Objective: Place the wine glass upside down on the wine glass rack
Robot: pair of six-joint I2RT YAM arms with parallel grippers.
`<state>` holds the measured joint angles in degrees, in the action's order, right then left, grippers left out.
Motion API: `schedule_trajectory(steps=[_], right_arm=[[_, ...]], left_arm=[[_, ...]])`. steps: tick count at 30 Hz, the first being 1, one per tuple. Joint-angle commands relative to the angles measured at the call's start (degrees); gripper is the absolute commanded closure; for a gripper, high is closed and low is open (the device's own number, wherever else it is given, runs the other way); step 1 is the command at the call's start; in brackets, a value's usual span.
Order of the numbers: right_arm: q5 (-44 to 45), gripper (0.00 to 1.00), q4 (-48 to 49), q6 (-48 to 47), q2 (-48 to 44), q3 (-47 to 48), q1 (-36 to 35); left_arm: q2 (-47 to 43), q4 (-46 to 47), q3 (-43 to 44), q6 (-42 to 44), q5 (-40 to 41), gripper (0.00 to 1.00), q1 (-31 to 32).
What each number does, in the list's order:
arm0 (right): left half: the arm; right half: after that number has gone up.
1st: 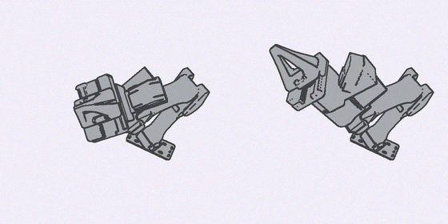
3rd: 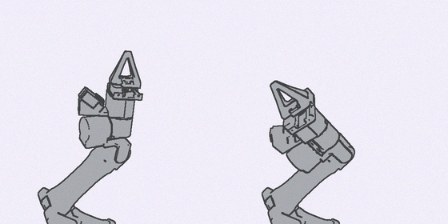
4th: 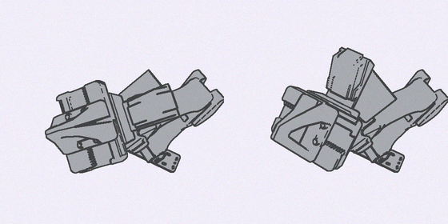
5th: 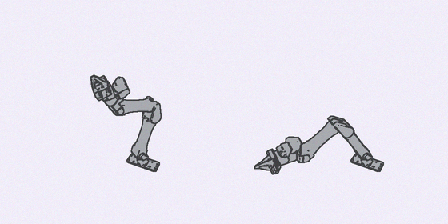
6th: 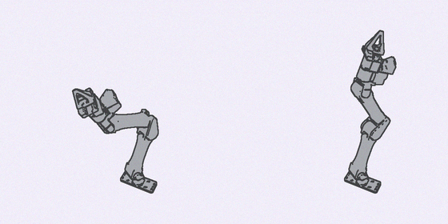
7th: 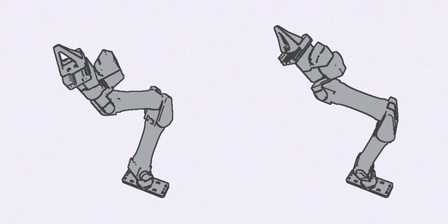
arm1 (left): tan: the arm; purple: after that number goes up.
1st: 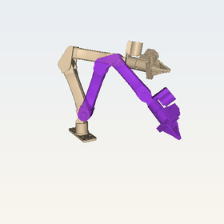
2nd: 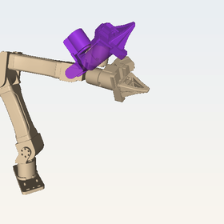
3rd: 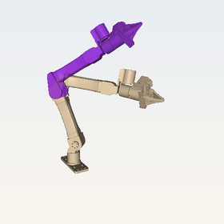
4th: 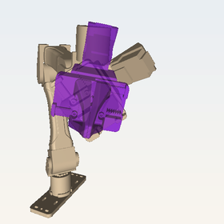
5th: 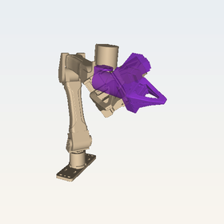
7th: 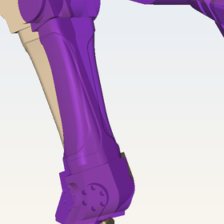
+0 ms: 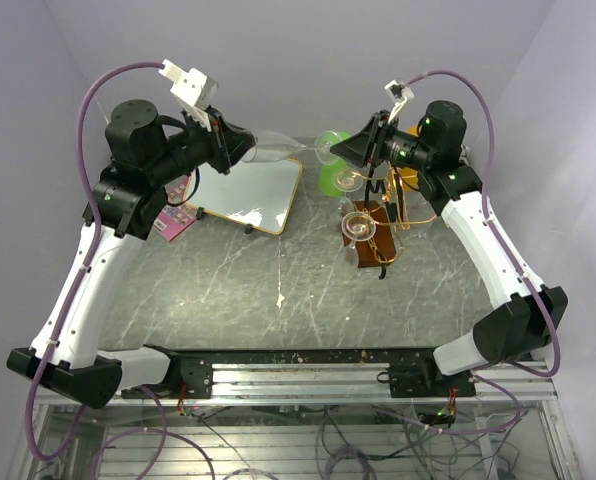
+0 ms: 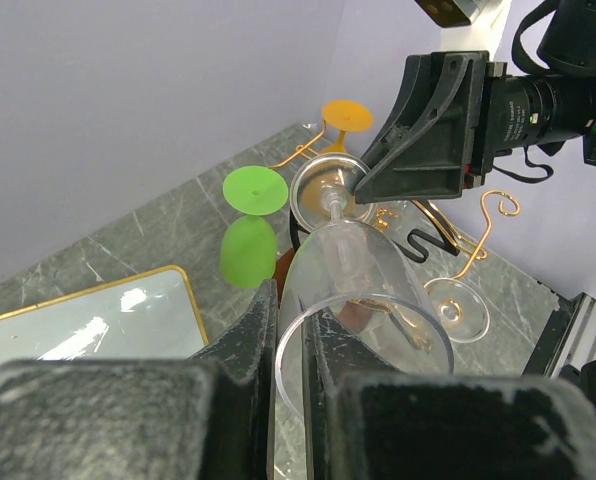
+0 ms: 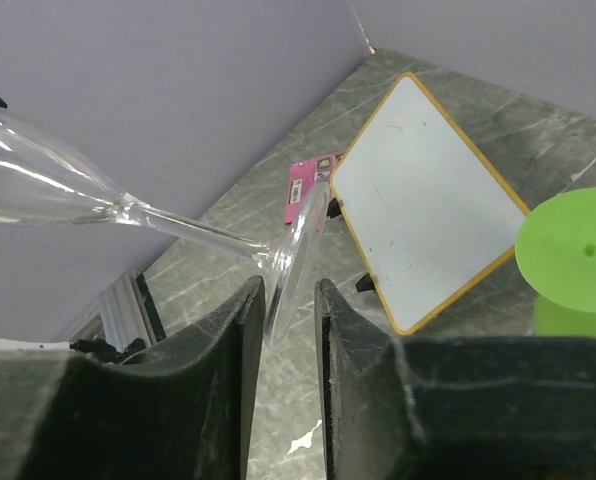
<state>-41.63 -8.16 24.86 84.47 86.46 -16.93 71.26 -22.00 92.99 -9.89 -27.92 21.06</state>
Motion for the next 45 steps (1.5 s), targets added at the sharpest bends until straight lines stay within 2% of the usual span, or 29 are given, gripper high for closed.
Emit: schedule_trajectory(steps=[1,9,14,22,26,29,37,45], right_arm=[[0.66,0.75,0.22,0.89,0.56,1.92,-0.50],[1.41,0.78,-0.16,1.46,1.34,2.12,-1.00],[3.27,0.99,-1.55,0.37,1.23,3.02,-0.97],[4.97,1.00,-3.71,-1.98,0.51,5.66,2.22],[6.09,1.00,-4.26,-3.33,-0.96,5.92,5.50],[8.38,1.00,-5.06,-5.85,-2.72,5.87,7.58],[15.40,1.00,-8.90,-11.99,-8.92,7.93,15.43],[35.24,1.00,-16.33,-27.39,-14.69,13.18,20.12]], left_arm=[[0.27,4.40,0.13,1.00,-0.62,0.93,0.24],[0.63,4.15,-0.08,2.22,0.52,0.93,1.15],[0.22,3.98,-0.89,2.81,0.56,0.92,1.35],[-0.89,2.12,-1.41,3.44,1.73,0.63,1.35],[-1.99,0.00,-1.58,5.68,2.24,0.48,1.35],[-3.47,-2.39,-1.74,8.84,4.54,0.33,1.35],[-6.87,-7.26,-3.72,17.74,11.52,0.24,1.35],[-9.11,-9.25,-6.87,22.35,13.37,0.11,1.35]])
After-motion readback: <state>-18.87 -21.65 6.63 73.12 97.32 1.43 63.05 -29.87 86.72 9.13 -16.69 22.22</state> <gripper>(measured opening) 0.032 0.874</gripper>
